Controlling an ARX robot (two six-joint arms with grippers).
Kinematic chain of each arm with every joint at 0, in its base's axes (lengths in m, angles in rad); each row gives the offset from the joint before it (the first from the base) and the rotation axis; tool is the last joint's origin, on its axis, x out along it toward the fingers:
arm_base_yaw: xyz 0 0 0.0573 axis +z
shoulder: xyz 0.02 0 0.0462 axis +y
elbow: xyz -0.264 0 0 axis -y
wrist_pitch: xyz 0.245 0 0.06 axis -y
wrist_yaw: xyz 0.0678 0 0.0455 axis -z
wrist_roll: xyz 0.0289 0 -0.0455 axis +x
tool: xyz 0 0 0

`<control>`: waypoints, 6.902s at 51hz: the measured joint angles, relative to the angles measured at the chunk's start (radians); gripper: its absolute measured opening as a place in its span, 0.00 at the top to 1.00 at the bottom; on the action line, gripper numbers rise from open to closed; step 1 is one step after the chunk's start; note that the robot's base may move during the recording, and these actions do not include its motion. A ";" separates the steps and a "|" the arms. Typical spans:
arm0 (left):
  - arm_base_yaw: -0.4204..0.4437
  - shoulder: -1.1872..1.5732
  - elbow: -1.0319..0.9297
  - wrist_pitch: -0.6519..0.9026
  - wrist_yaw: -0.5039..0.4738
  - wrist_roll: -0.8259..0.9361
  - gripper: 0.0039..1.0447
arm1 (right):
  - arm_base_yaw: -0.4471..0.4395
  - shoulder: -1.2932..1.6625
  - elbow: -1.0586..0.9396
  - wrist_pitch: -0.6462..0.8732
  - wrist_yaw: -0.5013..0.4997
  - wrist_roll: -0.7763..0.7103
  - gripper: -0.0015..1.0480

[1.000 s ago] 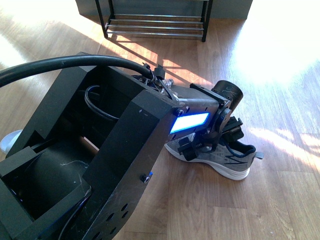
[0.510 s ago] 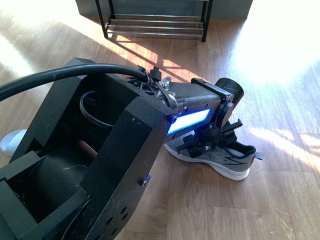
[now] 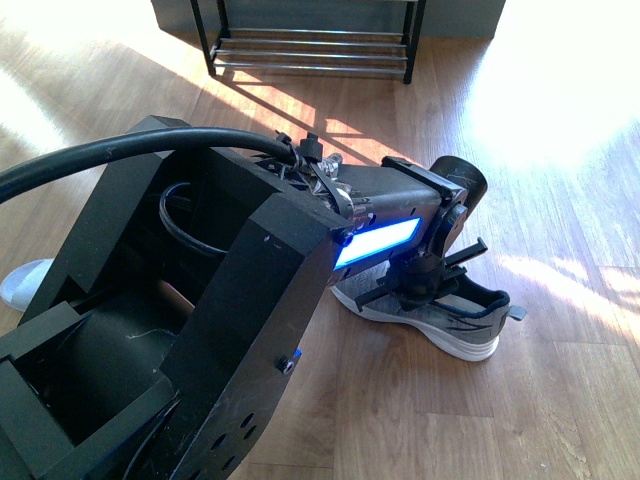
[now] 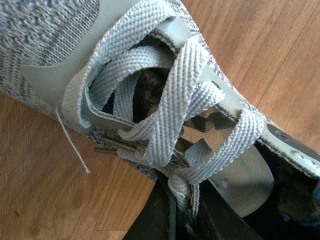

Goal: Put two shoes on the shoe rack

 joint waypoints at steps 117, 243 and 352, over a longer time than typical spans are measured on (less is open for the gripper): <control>-0.019 -0.034 -0.267 0.454 -0.606 0.259 0.98 | 0.000 0.000 0.000 0.000 0.000 0.000 0.98; -0.005 -0.020 -0.144 0.237 -0.440 0.230 0.98 | 0.000 0.000 0.000 0.000 0.000 0.000 0.98; -0.022 -0.051 -0.468 1.131 -0.702 0.270 0.98 | 0.000 0.000 0.000 0.000 0.000 0.000 0.98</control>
